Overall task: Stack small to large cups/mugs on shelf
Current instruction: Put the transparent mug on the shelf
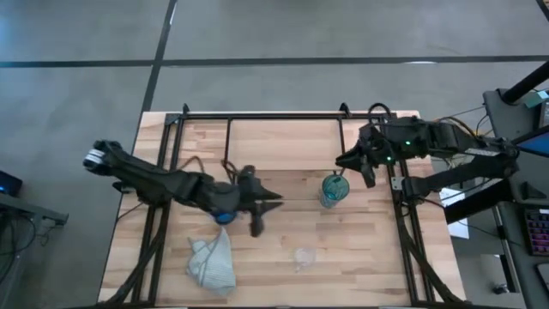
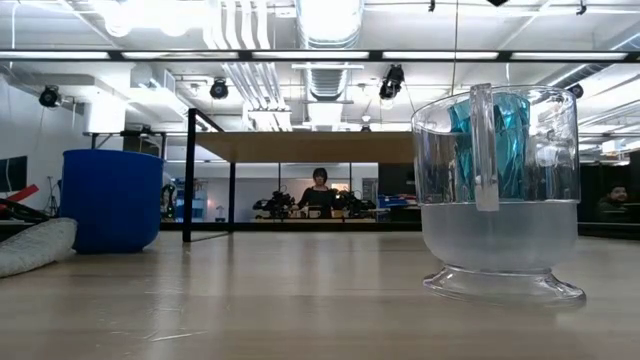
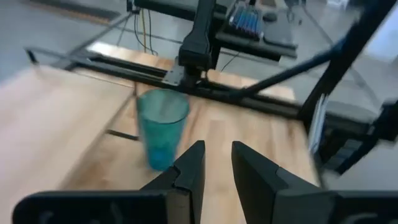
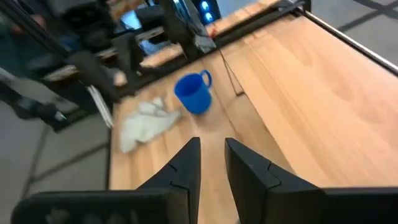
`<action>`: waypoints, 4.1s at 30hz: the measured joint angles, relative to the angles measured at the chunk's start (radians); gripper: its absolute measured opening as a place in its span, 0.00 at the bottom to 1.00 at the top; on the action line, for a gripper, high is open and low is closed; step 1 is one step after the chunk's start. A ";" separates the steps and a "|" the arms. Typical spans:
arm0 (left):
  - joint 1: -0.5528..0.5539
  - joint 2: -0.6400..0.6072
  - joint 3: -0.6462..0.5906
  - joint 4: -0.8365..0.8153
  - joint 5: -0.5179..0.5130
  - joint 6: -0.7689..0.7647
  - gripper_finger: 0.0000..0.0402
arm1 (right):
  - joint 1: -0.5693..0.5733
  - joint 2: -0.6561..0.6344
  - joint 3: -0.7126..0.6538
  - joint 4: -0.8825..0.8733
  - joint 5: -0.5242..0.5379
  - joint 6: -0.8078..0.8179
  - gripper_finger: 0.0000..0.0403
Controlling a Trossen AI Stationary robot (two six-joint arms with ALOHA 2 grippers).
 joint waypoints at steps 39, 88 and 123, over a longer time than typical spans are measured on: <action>-0.068 0.482 0.207 -0.087 0.297 -0.623 0.16 | -0.001 0.169 0.230 -0.250 0.070 -0.193 0.17; -0.071 0.536 0.201 -0.127 0.317 -0.640 0.16 | -0.001 0.169 0.229 -0.234 0.099 -0.148 0.17; -0.026 0.539 0.157 -0.179 0.349 -0.616 0.00 | -0.001 0.169 0.228 -0.227 0.099 -0.186 0.17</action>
